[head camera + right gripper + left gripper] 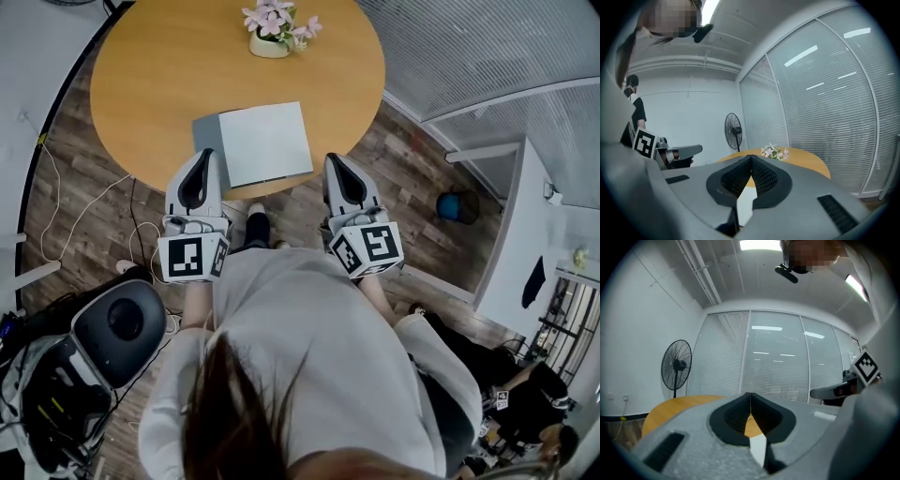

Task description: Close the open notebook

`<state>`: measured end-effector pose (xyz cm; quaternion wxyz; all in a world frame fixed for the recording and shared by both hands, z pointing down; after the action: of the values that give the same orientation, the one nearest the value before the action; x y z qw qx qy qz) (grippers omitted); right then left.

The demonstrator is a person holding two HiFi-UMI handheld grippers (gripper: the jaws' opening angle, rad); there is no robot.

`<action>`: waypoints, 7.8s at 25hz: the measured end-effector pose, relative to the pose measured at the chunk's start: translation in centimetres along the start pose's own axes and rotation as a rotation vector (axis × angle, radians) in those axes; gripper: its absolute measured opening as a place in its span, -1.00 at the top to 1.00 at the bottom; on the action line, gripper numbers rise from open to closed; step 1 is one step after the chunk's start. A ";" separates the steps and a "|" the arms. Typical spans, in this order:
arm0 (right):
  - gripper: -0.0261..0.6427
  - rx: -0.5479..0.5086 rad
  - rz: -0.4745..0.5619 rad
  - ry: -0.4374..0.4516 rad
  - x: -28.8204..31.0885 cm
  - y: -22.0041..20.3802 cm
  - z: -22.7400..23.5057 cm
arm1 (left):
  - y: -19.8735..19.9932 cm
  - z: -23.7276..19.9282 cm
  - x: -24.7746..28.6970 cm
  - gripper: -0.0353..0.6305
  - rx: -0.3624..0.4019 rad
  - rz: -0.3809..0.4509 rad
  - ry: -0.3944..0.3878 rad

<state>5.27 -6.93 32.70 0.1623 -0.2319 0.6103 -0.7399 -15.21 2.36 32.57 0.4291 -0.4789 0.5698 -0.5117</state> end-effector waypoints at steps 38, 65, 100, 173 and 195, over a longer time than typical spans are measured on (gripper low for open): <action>0.91 0.044 -0.014 0.115 9.2 1.4 5.7 | -1.4 -6.0 3.8 0.84 0.012 -0.094 0.287; 0.91 0.018 -0.197 0.180 10.0 -2.8 3.1 | -16.0 -7.0 -0.6 0.32 -0.249 -0.543 0.296; 0.91 0.085 -0.307 0.168 10.0 -7.1 1.6 | -26.8 -5.0 -0.3 0.03 -0.443 -0.790 0.343; 0.91 0.261 -0.119 -0.292 -2.8 -6.2 12.1 | -21.7 15.7 11.8 0.84 -0.149 -0.832 -0.406; 0.91 0.284 -0.151 -0.301 -2.4 -7.3 12.8 | -28.6 16.2 12.2 0.84 -0.040 -0.979 -0.398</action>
<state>14.55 -14.73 41.40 0.2266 -0.3595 0.4498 -0.7855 1.62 -12.91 59.23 0.2304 -0.7850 0.1965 -0.5405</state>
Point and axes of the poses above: the fingertips, and each gripper's own axes: x forward along the fingers, z to its right, y out of its top, the point moved 4 cm from there along -x, backward along the fingers, and after that the axes turned 5 degrees about y, right-handed, at the moved point
